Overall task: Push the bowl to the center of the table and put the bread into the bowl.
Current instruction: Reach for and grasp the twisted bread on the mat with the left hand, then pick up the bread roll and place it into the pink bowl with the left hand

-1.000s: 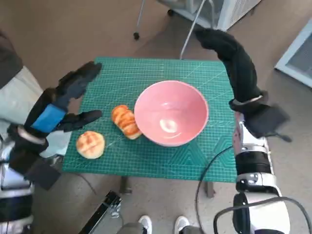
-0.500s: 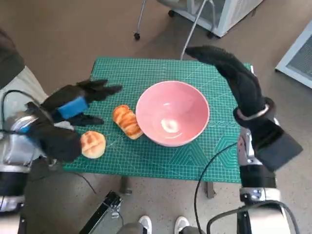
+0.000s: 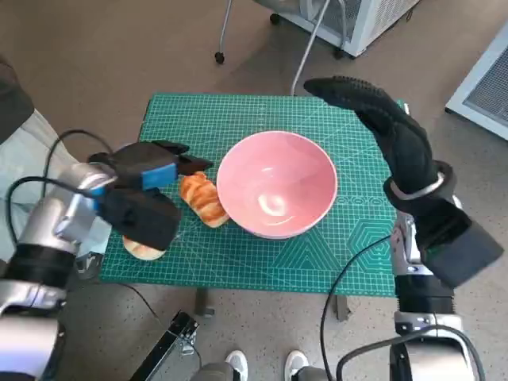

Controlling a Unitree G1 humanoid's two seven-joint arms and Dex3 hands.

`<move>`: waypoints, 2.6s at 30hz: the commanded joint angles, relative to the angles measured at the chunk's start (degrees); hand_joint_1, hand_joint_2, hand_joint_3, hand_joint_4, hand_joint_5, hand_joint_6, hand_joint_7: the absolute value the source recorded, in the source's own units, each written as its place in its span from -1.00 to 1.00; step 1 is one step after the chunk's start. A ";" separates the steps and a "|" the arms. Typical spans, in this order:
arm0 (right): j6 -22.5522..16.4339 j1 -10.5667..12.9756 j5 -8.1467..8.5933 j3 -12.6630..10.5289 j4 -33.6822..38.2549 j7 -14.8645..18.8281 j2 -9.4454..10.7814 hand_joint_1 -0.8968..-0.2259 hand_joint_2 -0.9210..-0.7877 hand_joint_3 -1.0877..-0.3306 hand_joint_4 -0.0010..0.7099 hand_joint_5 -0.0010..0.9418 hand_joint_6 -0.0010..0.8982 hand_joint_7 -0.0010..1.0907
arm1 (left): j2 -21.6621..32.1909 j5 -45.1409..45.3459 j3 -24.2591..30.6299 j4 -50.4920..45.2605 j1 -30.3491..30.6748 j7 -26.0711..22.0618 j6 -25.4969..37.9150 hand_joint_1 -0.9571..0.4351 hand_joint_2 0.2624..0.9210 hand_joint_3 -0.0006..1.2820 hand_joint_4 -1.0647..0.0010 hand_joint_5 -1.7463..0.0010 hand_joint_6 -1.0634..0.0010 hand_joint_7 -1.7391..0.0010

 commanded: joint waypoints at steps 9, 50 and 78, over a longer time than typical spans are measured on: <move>2.69 3.11 1.67 -0.22 -4.10 0.19 -1.07 -0.27 -1.00 -0.36 -0.27 -0.96 -1.00 0.51 | -2.86 3.09 -4.14 7.93 -3.09 4.12 -0.08 -0.20 0.67 -1.00 0.55 1.00 0.30 0.96; 4.55 7.18 3.58 -0.96 -9.06 -0.42 -0.89 -0.41 -1.00 -0.22 -0.29 -0.91 -1.00 0.53 | -11.67 8.82 -15.20 30.01 -8.15 21.95 -7.29 0.31 1.00 -0.71 -0.04 -0.24 0.03 -0.44; 4.44 6.55 6.67 -2.19 -7.11 0.98 -1.20 -0.35 -1.00 -0.17 -0.34 -0.88 -1.00 0.45 | 6.18 -6.18 14.75 -4.05 0.96 38.05 4.44 0.38 1.00 -0.82 -0.18 -0.39 -0.09 -0.42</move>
